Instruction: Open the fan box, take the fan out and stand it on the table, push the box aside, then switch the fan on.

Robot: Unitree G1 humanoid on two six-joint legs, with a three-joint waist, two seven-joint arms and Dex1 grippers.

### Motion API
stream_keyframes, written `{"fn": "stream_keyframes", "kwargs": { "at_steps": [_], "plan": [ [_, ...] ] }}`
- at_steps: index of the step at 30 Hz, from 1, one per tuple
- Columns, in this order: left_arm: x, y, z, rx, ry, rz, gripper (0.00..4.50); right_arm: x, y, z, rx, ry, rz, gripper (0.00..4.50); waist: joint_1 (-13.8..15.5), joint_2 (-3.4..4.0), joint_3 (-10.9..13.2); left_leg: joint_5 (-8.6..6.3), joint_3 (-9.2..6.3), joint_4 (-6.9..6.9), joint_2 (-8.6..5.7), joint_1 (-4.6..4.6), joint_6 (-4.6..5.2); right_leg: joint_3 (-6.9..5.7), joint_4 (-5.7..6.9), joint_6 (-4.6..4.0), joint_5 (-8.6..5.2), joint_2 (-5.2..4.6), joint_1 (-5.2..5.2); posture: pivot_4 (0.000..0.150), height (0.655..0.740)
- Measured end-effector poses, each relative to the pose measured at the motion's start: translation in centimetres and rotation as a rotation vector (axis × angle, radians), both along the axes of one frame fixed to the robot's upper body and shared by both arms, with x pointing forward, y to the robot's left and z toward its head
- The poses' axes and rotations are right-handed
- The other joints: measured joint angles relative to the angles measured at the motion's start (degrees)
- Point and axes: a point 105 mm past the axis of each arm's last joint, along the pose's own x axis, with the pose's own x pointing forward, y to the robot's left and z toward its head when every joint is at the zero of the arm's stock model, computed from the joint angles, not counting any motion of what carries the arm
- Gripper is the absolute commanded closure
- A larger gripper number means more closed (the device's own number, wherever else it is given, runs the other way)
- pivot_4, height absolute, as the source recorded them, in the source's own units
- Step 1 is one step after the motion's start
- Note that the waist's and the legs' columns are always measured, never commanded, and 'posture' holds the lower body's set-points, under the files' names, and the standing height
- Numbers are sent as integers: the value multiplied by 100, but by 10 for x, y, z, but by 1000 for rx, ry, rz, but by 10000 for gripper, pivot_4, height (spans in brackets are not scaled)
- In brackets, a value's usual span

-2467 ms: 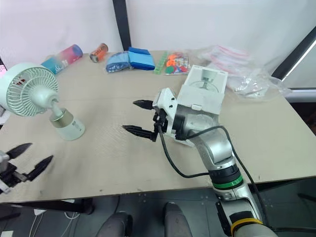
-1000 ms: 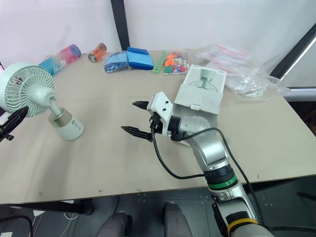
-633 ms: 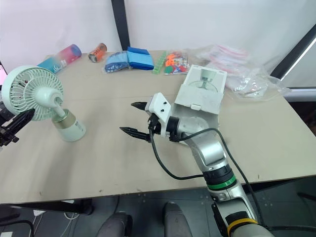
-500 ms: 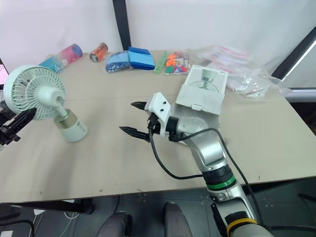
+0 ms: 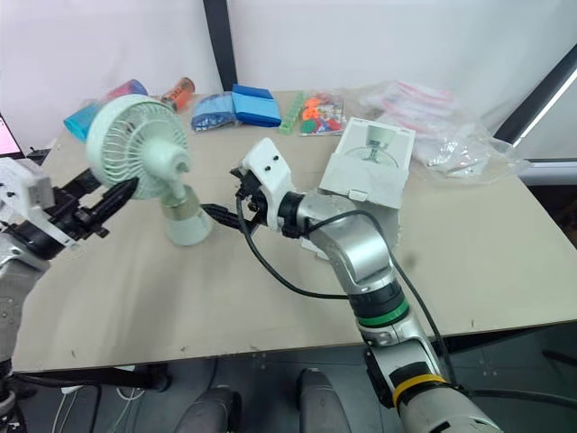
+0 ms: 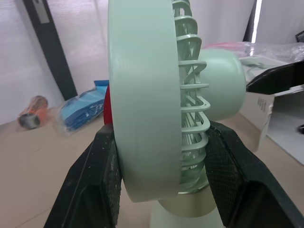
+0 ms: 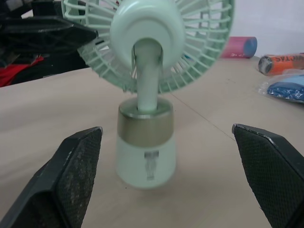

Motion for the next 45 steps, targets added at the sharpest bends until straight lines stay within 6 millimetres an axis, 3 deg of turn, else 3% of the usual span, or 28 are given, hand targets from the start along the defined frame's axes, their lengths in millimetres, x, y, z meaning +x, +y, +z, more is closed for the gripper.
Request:
{"fn": "stream_keyframes", "kwargs": {
  "at_steps": [9,25,29,45],
  "plan": [
    [5,-31,-6,-31,-1,-28,24414,15,-1,-4,19,67,-99,0,-2,0,0,0,0,1,-2,-2,0,1,4,0,0,0,-2,1500,7400],
    [9,-52,-2,-56,-25,-63,24414,21,0,-14,16,114,-134,0,-3,-1,-1,0,0,2,-3,-2,0,1,6,0,0,1,-2,1500,7400],
    [10,-55,-7,-40,-13,-70,24718,22,1,-15,14,115,-135,12669,-3,-1,0,0,0,2,-3,-2,0,1,6,0,0,1,-2,1500,7400],
    [14,-52,-14,-21,0,-47,24718,21,3,-14,19,116,-128,12669,-3,-1,0,0,0,2,-3,-2,0,1,5,0,0,1,-2,1500,7400]
  ]
}}
